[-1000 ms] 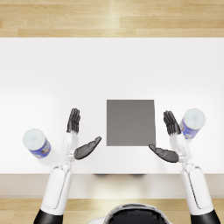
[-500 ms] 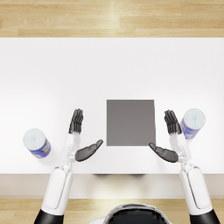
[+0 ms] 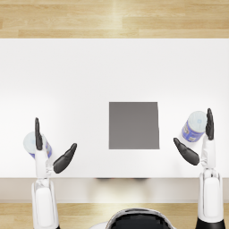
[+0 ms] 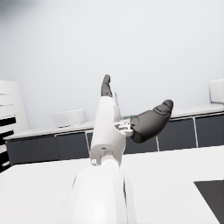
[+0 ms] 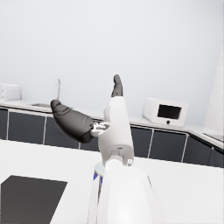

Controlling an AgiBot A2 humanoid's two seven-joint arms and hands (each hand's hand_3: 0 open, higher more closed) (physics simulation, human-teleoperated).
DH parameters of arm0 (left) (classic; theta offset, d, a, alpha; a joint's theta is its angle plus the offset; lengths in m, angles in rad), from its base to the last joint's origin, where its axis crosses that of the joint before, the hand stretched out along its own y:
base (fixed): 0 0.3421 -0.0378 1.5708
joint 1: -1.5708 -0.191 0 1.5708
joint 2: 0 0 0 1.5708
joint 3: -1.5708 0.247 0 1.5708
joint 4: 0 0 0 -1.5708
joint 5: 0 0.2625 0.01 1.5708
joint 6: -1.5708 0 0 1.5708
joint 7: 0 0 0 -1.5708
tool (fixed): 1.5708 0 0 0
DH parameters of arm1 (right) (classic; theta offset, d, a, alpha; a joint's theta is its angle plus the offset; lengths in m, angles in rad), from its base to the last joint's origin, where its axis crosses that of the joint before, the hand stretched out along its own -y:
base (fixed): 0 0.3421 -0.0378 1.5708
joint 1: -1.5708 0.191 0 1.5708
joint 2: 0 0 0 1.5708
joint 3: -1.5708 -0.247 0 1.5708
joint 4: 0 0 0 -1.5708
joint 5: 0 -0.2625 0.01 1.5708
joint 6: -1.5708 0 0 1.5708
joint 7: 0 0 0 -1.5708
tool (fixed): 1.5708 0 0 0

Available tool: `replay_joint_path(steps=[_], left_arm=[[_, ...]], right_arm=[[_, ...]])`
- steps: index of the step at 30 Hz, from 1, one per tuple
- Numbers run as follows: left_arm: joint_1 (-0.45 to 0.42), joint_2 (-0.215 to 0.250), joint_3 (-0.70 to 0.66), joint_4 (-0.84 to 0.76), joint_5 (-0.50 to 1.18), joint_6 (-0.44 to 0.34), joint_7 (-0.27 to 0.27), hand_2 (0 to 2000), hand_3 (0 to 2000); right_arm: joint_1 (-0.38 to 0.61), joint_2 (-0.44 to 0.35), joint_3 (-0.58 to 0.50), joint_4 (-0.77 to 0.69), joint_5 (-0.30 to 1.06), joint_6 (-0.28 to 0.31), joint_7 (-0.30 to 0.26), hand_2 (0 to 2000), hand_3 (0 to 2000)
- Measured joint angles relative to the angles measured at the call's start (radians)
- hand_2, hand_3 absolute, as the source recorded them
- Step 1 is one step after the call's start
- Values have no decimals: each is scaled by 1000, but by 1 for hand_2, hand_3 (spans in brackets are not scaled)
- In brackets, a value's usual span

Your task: Pick up the blue can on the left and place it in the middle, then pick up the blue can on the right and place it on top of the can in the middle

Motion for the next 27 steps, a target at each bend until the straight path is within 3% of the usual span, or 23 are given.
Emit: replay_joint_path(steps=[8, 13, 27], left_arm=[[-101, 89, -199, 30, 27, 0, 0, 0, 0], [-150, 131, -220, 103, 29, 0, 0, 0, 0], [-142, 141, -166, 448, 29, 1, -1, 0, 0]], right_arm=[[-31, -15, -80, -59, 20, 0, 0, 0, 0], [-38, -23, -64, -181, 21, 0, 0, 0, 0], [2, -46, -37, -541, 21, -1, 0, 0, 0]])
